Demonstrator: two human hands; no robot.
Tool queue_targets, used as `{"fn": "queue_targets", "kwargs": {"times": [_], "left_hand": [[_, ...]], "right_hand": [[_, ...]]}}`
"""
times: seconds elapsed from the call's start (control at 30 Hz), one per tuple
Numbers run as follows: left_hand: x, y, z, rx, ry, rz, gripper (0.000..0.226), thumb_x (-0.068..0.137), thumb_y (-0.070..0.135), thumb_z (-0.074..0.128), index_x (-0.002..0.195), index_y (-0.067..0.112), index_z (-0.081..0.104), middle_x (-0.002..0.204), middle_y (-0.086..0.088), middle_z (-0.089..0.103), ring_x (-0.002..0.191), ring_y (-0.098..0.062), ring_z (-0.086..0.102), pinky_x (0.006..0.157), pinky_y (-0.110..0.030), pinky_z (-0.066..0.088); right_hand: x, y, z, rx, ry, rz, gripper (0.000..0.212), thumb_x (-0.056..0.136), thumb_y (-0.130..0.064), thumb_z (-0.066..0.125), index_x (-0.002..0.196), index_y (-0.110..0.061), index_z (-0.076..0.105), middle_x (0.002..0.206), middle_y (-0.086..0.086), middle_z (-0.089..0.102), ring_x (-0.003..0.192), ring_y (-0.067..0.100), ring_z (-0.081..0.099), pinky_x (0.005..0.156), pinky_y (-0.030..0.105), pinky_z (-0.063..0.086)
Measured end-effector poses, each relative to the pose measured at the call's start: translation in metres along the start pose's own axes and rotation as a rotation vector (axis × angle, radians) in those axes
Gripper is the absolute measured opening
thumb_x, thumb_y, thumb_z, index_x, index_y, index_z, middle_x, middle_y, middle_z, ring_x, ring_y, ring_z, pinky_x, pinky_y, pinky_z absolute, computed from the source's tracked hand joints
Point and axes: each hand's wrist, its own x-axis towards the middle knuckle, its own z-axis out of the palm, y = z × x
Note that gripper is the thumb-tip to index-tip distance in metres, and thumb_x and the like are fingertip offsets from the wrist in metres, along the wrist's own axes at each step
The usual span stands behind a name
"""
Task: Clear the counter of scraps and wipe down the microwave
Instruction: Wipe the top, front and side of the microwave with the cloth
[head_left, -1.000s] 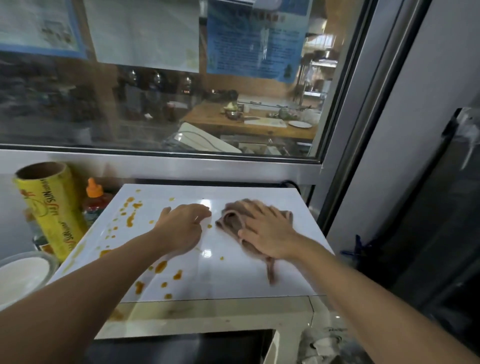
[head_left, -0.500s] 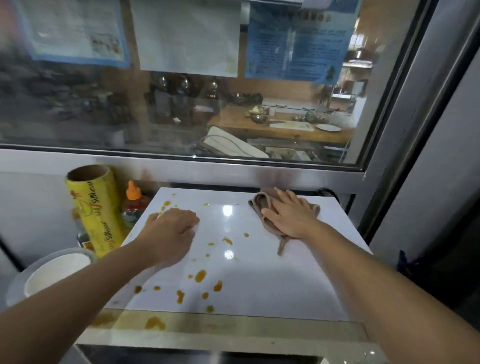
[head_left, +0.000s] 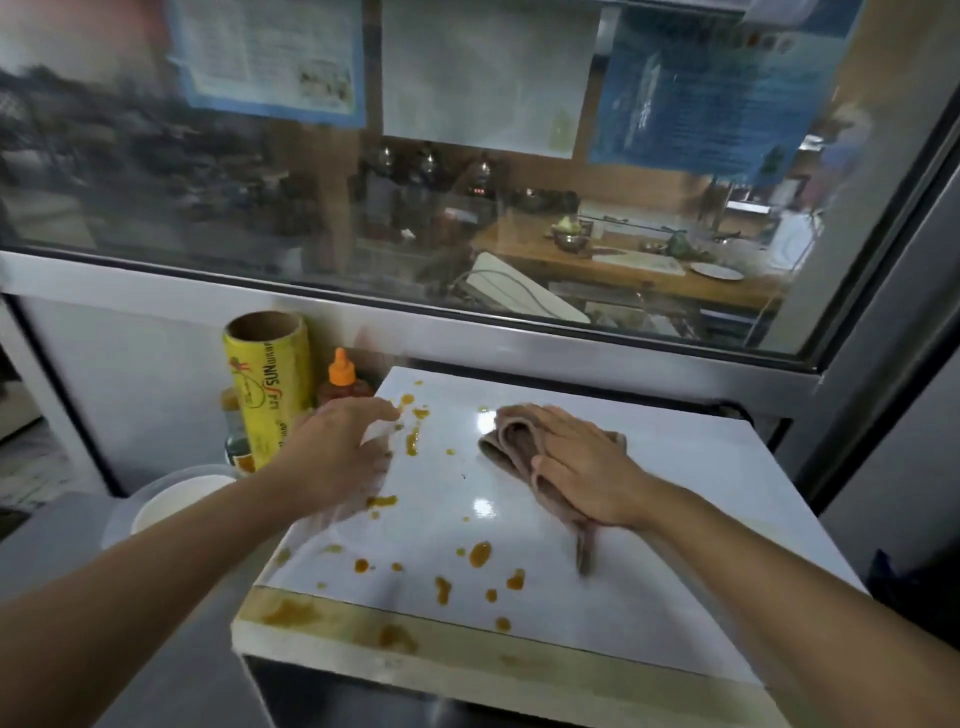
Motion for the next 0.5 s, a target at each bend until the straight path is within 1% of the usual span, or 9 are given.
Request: {"fn": "queue_targets", "kwargs": {"times": [0.07, 0.13, 0.2, 0.23, 0.27, 0.3, 0.37, 0.43, 0.5], "left_hand": [[-0.002, -0.010, -0.004, 0.012, 0.016, -0.052, 0.035, 0.092, 0.018, 0.051, 0.125, 0.029, 0.053, 0.136, 0.005, 0.051, 0.126, -0.019, 0.045, 0.107, -0.041, 0.033], [-0.004, -0.016, -0.006, 0.005, -0.011, -0.107, 0.037, 0.094, 0.017, 0.047, 0.128, 0.028, 0.051, 0.134, 0.003, 0.052, 0.122, -0.019, 0.047, 0.102, -0.034, 0.037], [-0.007, -0.019, -0.004, -0.052, -0.053, -0.158, 0.038, 0.095, 0.016, 0.043, 0.132, 0.025, 0.049, 0.121, -0.003, 0.058, 0.105, -0.021, 0.054, 0.086, -0.026, 0.039], [-0.008, -0.020, -0.003, -0.090, -0.060, -0.170, 0.039, 0.096, 0.015, 0.041, 0.132, 0.024, 0.049, 0.115, -0.005, 0.059, 0.096, -0.019, 0.054, 0.080, -0.025, 0.039], [-0.010, -0.021, -0.003, -0.119, -0.061, -0.172, 0.039, 0.096, 0.015, 0.041, 0.133, 0.024, 0.049, 0.116, -0.004, 0.059, 0.095, -0.018, 0.053, 0.079, -0.024, 0.038], [-0.011, -0.022, -0.003, -0.138, -0.060, -0.172, 0.039, 0.096, 0.015, 0.042, 0.133, 0.025, 0.049, 0.120, -0.004, 0.058, 0.099, -0.018, 0.053, 0.082, -0.025, 0.039], [-0.012, -0.026, -0.003, -0.161, -0.059, -0.163, 0.040, 0.094, 0.014, 0.044, 0.132, 0.027, 0.049, 0.126, -0.001, 0.057, 0.110, -0.019, 0.052, 0.091, -0.031, 0.043], [-0.012, -0.031, -0.004, -0.178, -0.070, -0.140, 0.043, 0.092, 0.009, 0.046, 0.131, 0.028, 0.050, 0.128, 0.003, 0.057, 0.116, -0.016, 0.051, 0.098, -0.035, 0.043], [-0.011, -0.035, -0.003, -0.214, -0.085, -0.121, 0.047, 0.090, 0.003, 0.046, 0.129, 0.028, 0.051, 0.128, 0.006, 0.057, 0.116, -0.012, 0.051, 0.099, -0.032, 0.043]], "right_hand": [[0.036, 0.003, 0.002, -0.073, 0.005, 0.105, 0.051, 0.096, -0.032, 0.031, 0.147, -0.029, 0.025, 0.155, -0.009, 0.017, 0.144, 0.016, 0.013, 0.116, 0.044, 0.016], [0.070, -0.010, 0.008, -0.120, -0.013, 0.174, 0.051, 0.098, -0.035, 0.031, 0.148, -0.026, 0.022, 0.158, -0.007, 0.011, 0.145, 0.018, 0.007, 0.118, 0.042, 0.010], [0.092, -0.033, 0.016, -0.126, -0.018, 0.143, 0.053, 0.098, -0.040, 0.031, 0.148, -0.026, 0.022, 0.158, -0.006, 0.009, 0.145, 0.018, 0.004, 0.118, 0.041, 0.007], [0.097, -0.044, 0.020, -0.125, -0.027, 0.095, 0.053, 0.097, -0.041, 0.030, 0.148, -0.027, 0.022, 0.158, -0.006, 0.009, 0.145, 0.018, 0.004, 0.118, 0.041, 0.007], [0.096, -0.054, 0.023, -0.122, -0.033, 0.035, 0.054, 0.096, -0.043, 0.030, 0.148, -0.028, 0.022, 0.158, -0.006, 0.011, 0.145, 0.017, 0.005, 0.118, 0.041, 0.008], [0.090, -0.062, 0.026, -0.123, -0.032, -0.030, 0.056, 0.094, -0.046, 0.029, 0.148, -0.029, 0.022, 0.157, -0.007, 0.012, 0.145, 0.016, 0.006, 0.118, 0.041, 0.010], [0.071, -0.072, 0.026, -0.135, -0.028, -0.163, 0.060, 0.091, -0.046, 0.028, 0.148, -0.030, 0.020, 0.157, -0.009, 0.011, 0.145, 0.013, 0.005, 0.118, 0.039, 0.009], [0.050, -0.072, 0.023, -0.076, -0.047, -0.264, 0.057, 0.094, -0.038, 0.032, 0.149, -0.032, 0.017, 0.157, -0.012, 0.010, 0.143, 0.006, 0.004, 0.117, 0.030, 0.005], [0.047, -0.061, 0.015, 0.024, -0.039, -0.290, 0.056, 0.093, -0.030, 0.034, 0.147, -0.032, 0.022, 0.153, -0.019, 0.016, 0.140, 0.000, 0.010, 0.115, 0.024, 0.007]]}}
